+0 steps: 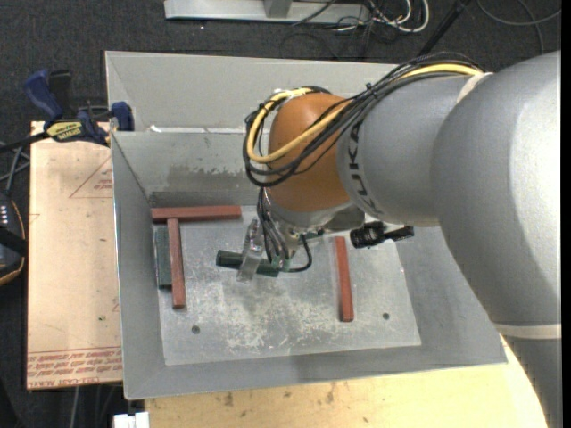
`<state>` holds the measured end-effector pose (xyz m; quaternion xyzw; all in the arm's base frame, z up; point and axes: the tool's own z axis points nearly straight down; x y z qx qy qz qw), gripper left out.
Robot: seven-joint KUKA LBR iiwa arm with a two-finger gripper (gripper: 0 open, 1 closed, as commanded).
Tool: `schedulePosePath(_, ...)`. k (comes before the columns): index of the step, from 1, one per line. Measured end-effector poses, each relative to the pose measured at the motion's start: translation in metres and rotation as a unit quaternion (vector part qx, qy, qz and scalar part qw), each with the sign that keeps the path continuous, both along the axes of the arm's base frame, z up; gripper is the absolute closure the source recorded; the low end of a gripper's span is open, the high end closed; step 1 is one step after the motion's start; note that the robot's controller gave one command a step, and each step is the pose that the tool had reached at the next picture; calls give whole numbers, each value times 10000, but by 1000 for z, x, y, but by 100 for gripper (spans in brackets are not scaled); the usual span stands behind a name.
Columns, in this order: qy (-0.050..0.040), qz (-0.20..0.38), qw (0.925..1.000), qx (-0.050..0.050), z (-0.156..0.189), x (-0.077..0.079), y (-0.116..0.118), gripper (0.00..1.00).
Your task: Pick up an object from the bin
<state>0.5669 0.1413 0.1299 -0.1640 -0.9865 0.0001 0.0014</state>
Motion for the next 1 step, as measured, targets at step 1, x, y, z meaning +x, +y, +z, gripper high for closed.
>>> schedulePosePath(1, -11, 2, 10000, 3, 20, 0, 0, 100)
